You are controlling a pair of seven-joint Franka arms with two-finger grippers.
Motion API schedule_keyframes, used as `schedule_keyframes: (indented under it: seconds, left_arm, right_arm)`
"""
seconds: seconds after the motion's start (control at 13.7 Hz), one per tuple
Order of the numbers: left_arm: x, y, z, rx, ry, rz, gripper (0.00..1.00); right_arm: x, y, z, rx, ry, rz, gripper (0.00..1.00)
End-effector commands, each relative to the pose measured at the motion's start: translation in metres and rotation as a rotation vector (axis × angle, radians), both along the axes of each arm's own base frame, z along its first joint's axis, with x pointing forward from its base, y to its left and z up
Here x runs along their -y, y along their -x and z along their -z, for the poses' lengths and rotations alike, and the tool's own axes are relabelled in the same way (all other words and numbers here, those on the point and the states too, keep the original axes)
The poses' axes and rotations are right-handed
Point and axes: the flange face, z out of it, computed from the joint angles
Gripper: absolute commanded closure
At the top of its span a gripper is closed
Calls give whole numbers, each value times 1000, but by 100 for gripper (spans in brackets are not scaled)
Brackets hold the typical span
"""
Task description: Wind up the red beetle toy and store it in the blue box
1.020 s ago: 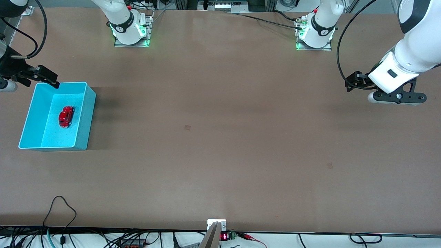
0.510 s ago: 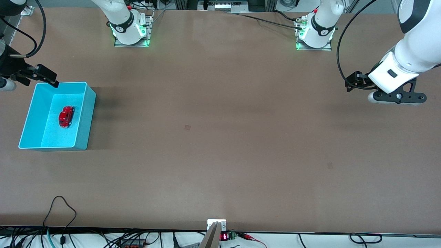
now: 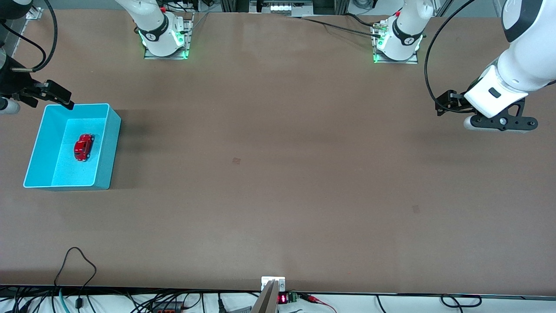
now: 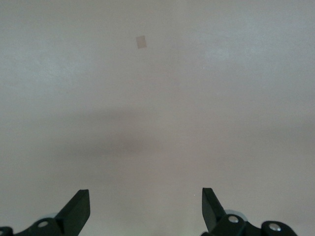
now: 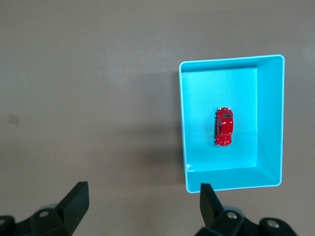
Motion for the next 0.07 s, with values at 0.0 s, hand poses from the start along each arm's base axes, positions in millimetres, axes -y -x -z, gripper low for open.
schedule_keyframes:
  seconds: [0.0]
  left_arm:
    - [1, 5, -5, -1, 17, -11, 0]
  right_arm:
    - [1, 4, -8, 1, -7, 1, 0]
